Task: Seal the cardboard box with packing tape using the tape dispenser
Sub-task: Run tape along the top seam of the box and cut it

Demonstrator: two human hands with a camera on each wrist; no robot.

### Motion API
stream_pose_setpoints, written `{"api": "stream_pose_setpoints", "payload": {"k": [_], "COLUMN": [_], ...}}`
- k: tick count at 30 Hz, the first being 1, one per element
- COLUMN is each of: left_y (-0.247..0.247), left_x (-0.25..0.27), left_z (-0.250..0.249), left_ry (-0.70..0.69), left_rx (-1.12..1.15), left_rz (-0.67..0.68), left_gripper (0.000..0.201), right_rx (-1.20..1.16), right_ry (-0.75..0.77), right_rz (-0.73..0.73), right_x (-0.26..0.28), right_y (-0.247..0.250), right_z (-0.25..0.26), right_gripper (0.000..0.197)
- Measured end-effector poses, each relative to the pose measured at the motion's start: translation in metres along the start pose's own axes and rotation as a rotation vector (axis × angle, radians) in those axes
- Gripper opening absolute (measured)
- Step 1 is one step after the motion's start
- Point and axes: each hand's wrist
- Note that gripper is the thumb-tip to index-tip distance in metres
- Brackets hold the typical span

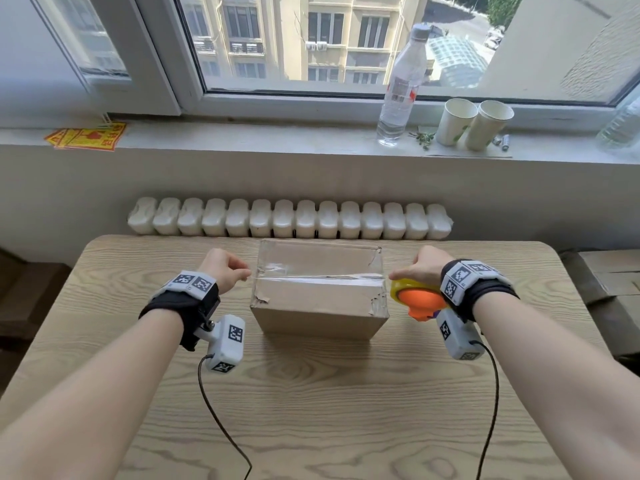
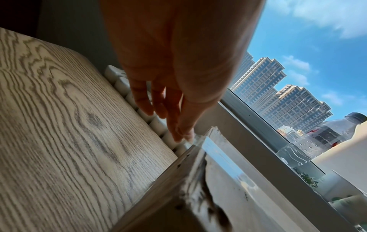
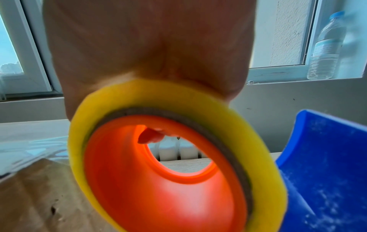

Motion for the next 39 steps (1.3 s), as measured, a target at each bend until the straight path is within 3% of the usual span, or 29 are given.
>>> {"api": "stream_pose_setpoints", "payload": {"k": [3,10,19,23,29,32,37,39], "left_y": [-0.004,-0.017,-0.013,-0.012,-0.022,-0.027,-0.039,-0.04], "left_x": [0.0,-0.008,0.009,0.027,0.043,0.045,0.047,0.048], "left_z": [0.0,0.003,0.006,0.013,0.024,0.027,0.03,0.029], "left_ry": [0.056,0.09,0.102,0.061,0.004,0.014,0.02,0.041], "left_rx": [0.031,0.04,-0.099,-0.196,-0.095,-0.03,0.047,0.029], "left_rz": [0.022,0.048,0.165,0.28,0.15,0.134,0.081,-0.031], "left_gripper": [0.05,0.036,0.043,0.024,0.004,0.013,0.02,0.015], "right_rx": [0.003,-0.029,-0.101,-0.075,-0.01,0.023,-0.011,-0.033], "right_ry": [-0.012,-0.009,-0.014,-0.027,-0.018,-0.024,-0.067,-0.078], "right_rz": [-0.004,-0.016,0.014,0.051,0.066,0.043,0.004,-0.001], "right_x": [-0.001,0.003,0.024,0.039,0.051,0.055,0.067,0.068], "right_y": [-0.003,-0.011,-0.02,-0.025,-0.037,-0.04,-0.038,-0.039], "right_z": [0.002,0.001,-0.011,-0.017,-0.021,-0.018,-0.012,-0.013], "right_gripper": [0.052,0.051,0.052,0.054,0.07,0.08,0.067,0.061]}}
Point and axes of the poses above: each hand's wrist, its own x-axis away from the middle knuckle, its own y-axis out of the back of the hand, z = x × y, and after that the axes turned 4 degrees about y, right-handed
